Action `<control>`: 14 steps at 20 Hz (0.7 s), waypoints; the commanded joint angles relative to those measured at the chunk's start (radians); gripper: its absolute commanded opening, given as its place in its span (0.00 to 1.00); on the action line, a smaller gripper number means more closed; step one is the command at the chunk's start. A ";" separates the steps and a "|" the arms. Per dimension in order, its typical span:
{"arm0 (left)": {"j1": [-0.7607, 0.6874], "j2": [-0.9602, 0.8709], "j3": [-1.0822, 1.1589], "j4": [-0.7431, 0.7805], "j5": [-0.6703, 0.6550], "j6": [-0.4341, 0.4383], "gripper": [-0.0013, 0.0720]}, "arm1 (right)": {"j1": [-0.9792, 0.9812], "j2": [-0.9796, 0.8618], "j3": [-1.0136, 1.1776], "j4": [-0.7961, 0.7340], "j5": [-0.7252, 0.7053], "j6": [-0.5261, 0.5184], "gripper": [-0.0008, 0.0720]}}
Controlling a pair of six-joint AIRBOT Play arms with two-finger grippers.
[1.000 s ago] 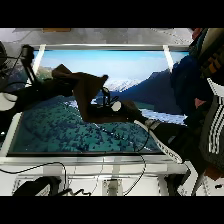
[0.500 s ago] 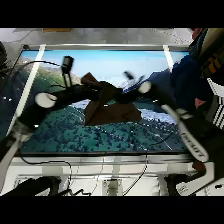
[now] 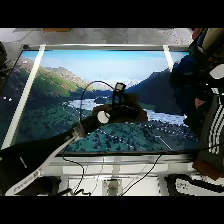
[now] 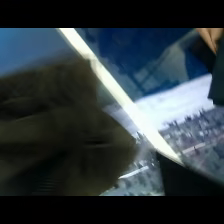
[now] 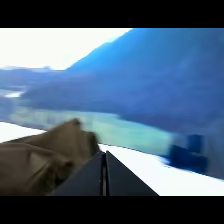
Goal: Fold the clothes and pants, and hang the long-sleeved shirts on hangers.
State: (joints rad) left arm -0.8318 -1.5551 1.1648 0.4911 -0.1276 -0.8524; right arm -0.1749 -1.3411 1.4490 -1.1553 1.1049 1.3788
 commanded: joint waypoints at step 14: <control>0.231 0.238 0.016 0.182 -0.093 0.000 0.98 | -0.138 -0.145 -0.636 0.562 -0.157 -0.381 0.98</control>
State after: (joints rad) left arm -0.6254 -1.3331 1.1812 0.6636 -0.1776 -0.8520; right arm -0.3592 -1.4349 0.8913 -0.7124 1.0241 0.9836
